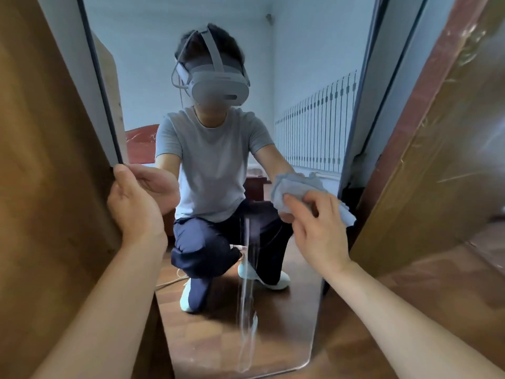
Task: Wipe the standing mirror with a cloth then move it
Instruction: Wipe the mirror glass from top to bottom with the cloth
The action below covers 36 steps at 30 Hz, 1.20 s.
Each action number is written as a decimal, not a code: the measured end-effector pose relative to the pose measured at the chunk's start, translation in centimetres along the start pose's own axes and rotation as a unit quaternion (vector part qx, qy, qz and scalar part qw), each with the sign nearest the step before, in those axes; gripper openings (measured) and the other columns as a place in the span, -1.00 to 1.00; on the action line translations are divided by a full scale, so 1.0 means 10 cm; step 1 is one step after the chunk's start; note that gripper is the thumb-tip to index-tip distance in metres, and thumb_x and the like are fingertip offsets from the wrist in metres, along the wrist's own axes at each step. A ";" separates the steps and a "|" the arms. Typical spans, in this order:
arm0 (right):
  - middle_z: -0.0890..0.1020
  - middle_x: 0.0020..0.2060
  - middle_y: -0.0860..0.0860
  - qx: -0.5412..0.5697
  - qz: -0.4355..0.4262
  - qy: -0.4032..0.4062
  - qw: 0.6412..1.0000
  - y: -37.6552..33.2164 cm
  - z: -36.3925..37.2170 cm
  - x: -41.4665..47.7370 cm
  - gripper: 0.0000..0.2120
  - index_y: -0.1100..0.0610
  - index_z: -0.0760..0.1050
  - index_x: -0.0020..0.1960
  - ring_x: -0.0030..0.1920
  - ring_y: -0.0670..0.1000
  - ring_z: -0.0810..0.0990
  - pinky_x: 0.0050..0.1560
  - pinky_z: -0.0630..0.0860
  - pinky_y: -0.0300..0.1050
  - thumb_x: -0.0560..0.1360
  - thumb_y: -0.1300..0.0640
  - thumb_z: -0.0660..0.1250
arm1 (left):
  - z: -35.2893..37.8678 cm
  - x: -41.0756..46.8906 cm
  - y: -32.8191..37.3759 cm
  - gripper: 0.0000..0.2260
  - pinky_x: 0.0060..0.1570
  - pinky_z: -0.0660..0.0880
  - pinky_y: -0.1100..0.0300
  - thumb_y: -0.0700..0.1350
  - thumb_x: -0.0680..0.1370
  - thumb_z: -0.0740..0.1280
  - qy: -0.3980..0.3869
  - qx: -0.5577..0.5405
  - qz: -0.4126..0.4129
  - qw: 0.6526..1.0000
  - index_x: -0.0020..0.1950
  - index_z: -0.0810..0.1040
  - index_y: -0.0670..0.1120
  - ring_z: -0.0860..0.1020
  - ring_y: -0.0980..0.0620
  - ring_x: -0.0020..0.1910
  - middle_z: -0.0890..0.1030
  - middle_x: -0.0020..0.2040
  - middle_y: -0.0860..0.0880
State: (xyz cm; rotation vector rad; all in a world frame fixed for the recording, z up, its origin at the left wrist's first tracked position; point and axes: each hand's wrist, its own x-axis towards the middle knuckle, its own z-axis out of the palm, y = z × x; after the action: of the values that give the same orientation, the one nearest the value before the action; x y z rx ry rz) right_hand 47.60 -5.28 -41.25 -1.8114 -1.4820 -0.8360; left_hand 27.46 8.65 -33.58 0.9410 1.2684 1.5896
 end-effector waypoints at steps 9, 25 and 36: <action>0.42 0.04 0.21 0.065 0.248 0.097 0.962 0.04 0.08 -0.22 -0.63 0.19 0.45 0.28 0.00 0.18 0.46 -0.05 0.36 -0.15 0.48 0.28 0.20 | -0.17 -0.08 -0.21 -0.57 0.05 0.34 0.22 0.11 0.62 0.05 -0.014 0.028 -0.037 0.999 0.25 0.50 -0.14 0.47 0.02 0.07 0.50 0.04 -0.02; 0.31 0.06 0.04 0.135 -0.086 -0.081 0.984 -1.61 0.65 0.03 -0.54 0.04 0.44 0.31 0.03 0.10 0.33 -0.17 0.56 -0.04 0.40 0.17 0.24 | -0.41 -0.06 -0.50 -0.63 0.03 0.56 0.05 0.19 0.57 0.13 -0.091 0.011 -0.125 0.988 -0.12 0.60 -0.02 0.63 -0.05 -0.03 0.67 -0.06 -0.06; 0.31 0.03 0.05 0.090 -0.188 -0.133 0.969 -1.36 0.70 -0.29 -0.59 0.06 0.49 0.21 -0.04 0.10 0.34 -0.32 0.50 -0.08 0.37 0.18 0.39 | -0.50 -0.13 -0.66 -0.63 0.16 0.51 0.01 0.16 0.58 0.11 -0.068 0.035 -0.148 0.986 -0.04 0.56 -0.07 0.59 -0.08 0.04 0.62 0.06 -0.11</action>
State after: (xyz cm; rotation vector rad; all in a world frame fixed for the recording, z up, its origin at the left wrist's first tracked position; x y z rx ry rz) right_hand 34.28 0.79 -46.53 -1.5763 -2.0482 -0.6196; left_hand 24.37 6.49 -41.08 0.8439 1.3087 1.2370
